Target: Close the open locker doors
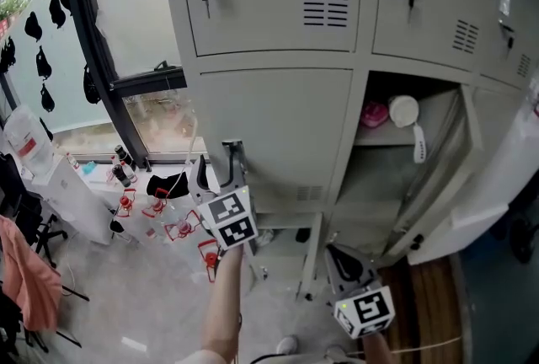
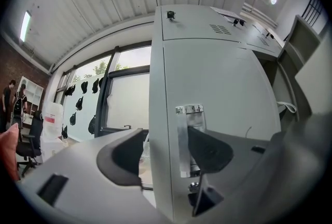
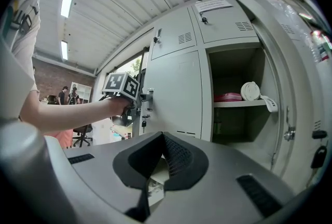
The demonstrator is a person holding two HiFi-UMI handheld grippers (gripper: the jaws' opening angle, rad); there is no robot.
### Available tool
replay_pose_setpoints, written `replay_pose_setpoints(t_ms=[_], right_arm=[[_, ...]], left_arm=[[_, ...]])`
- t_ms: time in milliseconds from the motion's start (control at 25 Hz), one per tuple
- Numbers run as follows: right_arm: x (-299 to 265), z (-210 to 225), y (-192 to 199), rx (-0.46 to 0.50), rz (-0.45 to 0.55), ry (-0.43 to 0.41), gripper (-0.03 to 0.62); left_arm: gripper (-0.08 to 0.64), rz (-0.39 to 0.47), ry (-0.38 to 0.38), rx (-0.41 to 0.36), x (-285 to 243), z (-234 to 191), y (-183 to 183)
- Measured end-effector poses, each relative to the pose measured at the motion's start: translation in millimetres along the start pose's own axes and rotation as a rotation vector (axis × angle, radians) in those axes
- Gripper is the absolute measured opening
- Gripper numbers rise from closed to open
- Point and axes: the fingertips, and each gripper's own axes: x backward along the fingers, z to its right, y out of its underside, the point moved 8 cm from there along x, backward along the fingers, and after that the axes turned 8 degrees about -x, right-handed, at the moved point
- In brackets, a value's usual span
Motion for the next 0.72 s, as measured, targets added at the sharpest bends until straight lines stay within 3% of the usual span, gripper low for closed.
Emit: replay_pose_setpoints(t_ms=[720], right_arm=[[14.7,8.8,2.2,0.008,-0.013,0.038,0.006]], left_arm=[[0.291,0.0,-0.045,-0.016,-10.3,2.0,2.3]])
